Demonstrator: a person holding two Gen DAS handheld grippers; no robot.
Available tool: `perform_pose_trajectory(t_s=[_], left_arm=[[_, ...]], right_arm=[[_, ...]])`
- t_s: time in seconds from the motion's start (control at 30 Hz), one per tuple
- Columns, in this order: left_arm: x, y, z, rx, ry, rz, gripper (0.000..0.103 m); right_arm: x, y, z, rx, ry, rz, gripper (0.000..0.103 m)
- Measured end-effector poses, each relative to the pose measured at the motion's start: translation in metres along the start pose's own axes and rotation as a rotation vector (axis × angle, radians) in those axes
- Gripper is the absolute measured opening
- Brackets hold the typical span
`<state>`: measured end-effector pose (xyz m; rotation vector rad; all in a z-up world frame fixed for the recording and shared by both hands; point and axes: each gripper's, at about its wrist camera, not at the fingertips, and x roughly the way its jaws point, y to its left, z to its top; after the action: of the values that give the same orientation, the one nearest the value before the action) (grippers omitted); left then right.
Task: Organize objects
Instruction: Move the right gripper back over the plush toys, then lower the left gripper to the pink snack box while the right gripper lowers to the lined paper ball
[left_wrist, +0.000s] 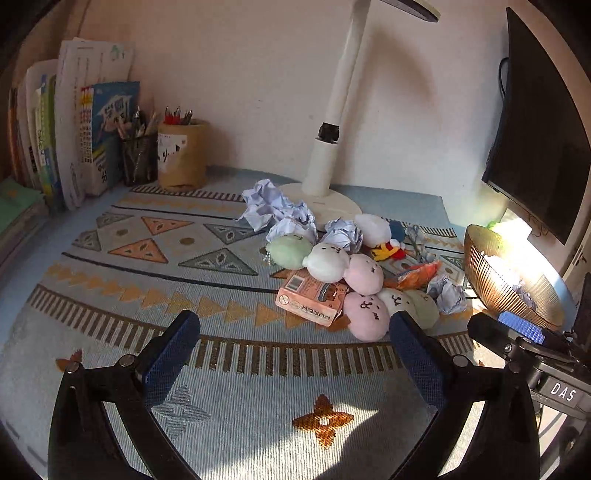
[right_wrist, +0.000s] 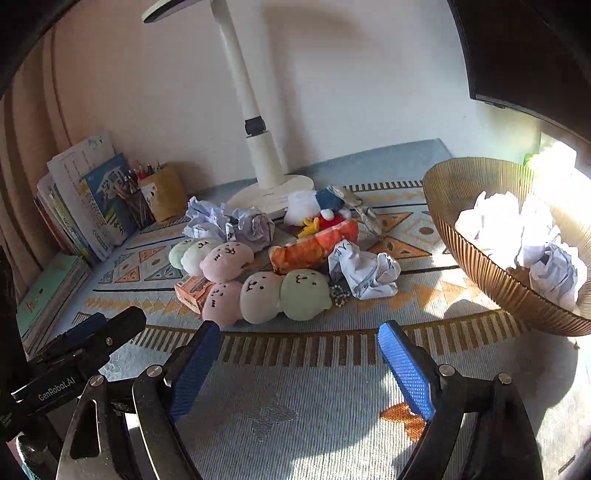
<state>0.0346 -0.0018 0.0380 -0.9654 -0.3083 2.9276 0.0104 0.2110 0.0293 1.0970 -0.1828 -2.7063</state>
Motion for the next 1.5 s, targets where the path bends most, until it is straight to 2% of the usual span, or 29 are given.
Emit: perform_pose_trajectory(t_s=[0.03,0.1,0.23,0.63,0.8,0.93,1.03,1.13,1.23,1.27,1.37,1.5], left_arm=[[0.004,0.002,0.001,-0.010,0.035,-0.005,0.102],[0.000,0.004,0.002,-0.016,0.009,-0.035,0.102],[0.003,0.003,0.000,-0.016,0.031,-0.044,0.102],[0.001,-0.008,-0.004,0.044,0.010,-0.009,0.102],[0.003,-0.005,-0.003,0.031,0.017,-0.011,0.102],[0.006,-0.003,-0.002,0.015,0.033,-0.003,0.102],[0.014,-0.002,0.000,0.013,0.074,-0.007,0.102],[0.035,-0.004,0.006,0.046,0.191,-0.028,0.102],[0.055,-0.011,0.020,0.184,0.219,0.089,0.101],[0.062,-0.013,0.025,0.227,0.228,0.097,0.101],[0.089,-0.015,0.031,0.291,0.309,0.039,0.094],[0.101,-0.012,0.034,0.262,0.303,-0.012,0.090]], right_arm=[[0.000,0.000,0.000,-0.006,-0.004,0.009,0.087],[0.002,0.003,-0.001,-0.021,0.010,0.017,0.087],[0.003,0.008,-0.002,-0.040,0.017,0.015,0.087],[0.010,0.000,0.000,0.005,0.049,0.029,0.087],[0.007,-0.006,0.000,0.032,0.038,0.027,0.087],[0.005,-0.018,0.001,0.100,0.027,0.028,0.087],[0.007,-0.033,0.003,0.173,0.031,0.035,0.087],[0.009,-0.047,0.003,0.249,0.043,0.067,0.087],[0.009,-0.055,0.003,0.296,0.038,0.084,0.087],[0.009,-0.056,0.003,0.301,0.038,0.083,0.087],[0.007,-0.056,0.003,0.295,0.030,0.063,0.087],[0.001,-0.057,0.013,0.282,-0.020,0.020,0.087]])
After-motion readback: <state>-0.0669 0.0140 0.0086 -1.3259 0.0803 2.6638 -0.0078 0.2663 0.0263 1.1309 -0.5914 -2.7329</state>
